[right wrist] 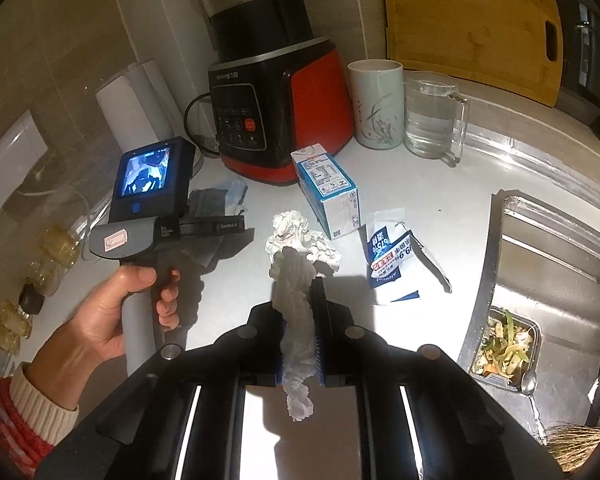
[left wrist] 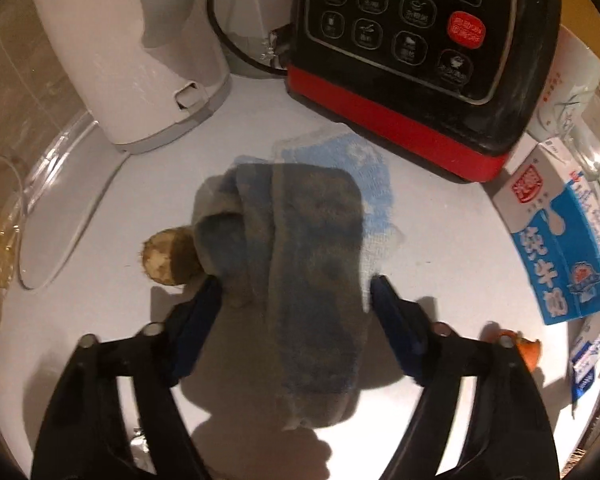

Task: Collect trash
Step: 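Grasp the blue towel by the blender with the left tool, then carry the tissue and blue towel over the green basket and release both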

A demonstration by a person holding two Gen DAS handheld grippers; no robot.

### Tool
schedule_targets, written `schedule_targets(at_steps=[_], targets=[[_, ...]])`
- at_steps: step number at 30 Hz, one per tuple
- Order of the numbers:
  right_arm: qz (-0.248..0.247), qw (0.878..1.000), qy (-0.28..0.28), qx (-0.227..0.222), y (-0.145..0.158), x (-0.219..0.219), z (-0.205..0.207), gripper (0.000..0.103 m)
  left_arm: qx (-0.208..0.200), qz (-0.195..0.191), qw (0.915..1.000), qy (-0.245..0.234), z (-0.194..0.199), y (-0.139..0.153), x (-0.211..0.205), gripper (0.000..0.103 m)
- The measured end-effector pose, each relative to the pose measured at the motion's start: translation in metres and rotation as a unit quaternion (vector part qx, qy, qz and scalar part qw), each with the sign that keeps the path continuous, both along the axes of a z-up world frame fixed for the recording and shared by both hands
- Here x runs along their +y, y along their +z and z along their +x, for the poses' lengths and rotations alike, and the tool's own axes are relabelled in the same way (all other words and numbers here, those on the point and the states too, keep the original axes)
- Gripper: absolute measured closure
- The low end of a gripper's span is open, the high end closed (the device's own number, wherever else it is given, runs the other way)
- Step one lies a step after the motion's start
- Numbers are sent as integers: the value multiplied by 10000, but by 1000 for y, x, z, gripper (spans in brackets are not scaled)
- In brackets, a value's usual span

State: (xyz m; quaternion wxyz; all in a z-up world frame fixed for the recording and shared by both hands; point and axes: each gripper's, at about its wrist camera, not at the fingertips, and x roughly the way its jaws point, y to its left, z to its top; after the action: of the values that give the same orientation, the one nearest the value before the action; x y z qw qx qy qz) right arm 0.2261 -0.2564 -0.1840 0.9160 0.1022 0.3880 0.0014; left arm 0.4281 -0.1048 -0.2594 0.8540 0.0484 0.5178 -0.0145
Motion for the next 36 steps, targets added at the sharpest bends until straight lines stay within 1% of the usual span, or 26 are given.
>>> schedule_targets(at_steps=[1,2,3,4,7,10,14,17,20,23,27,29,30,32,33,36], targets=[[8,10000,2,4,0,-1,0,91,16,-20,10000,-43,0,1,-2,48],[18,10000,-3,6,0,-2,-1,91,31,-19,9999,-99,-1,3,-4,55],[27,10000,-18,10,0,-3,-2,91,36,12,9999,-124,-2,3,-7,73],[39,10000,-30,13,-1,-4,-3,91,45,23,9999,-138,-3,4,-8,81],[50,10000,-23,4,0,-4,-7,91,21,-45,9999,-149,-5,6,-7,88],[21,10000,-27,-38,3,-4,-12,91,-185,-72,9997,-114,-17,19,-5,89],[28,9999,8,-132,10,0,-23,91,-621,-50,9978,-235,-50,55,-5,89],[22,9997,70,-216,18,4,-34,91,-853,-73,9957,-351,-78,81,-7,89],[-28,9994,143,-326,27,8,-55,91,-1070,-134,9931,-454,-117,108,-6,89],[-54,9987,219,-454,38,12,-85,91,-1220,-244,9907,-556,-167,135,-3,89],[-135,9979,321,-546,48,14,-129,91,-1349,-402,9876,-689,-230,159,-1,89],[-153,9976,363,-566,51,13,-156,91,-1399,-439,9860,-788,-260,166,0,89],[-150,9975,386,-565,51,13,-167,91,-1410,-466,9853,-849,-283,170,1,89],[-160,9974,458,-534,49,14,-196,91,-1394,-472,9842,-981,-317,172,1,89],[-165,9974,479,-520,48,14,-208,91,-1338,-536,9837,-1074,-339,171,3,89],[-191,9973,566,-429,39,16,-247,91,-1087,-608,9838,-1289,-380,159,7,89]])
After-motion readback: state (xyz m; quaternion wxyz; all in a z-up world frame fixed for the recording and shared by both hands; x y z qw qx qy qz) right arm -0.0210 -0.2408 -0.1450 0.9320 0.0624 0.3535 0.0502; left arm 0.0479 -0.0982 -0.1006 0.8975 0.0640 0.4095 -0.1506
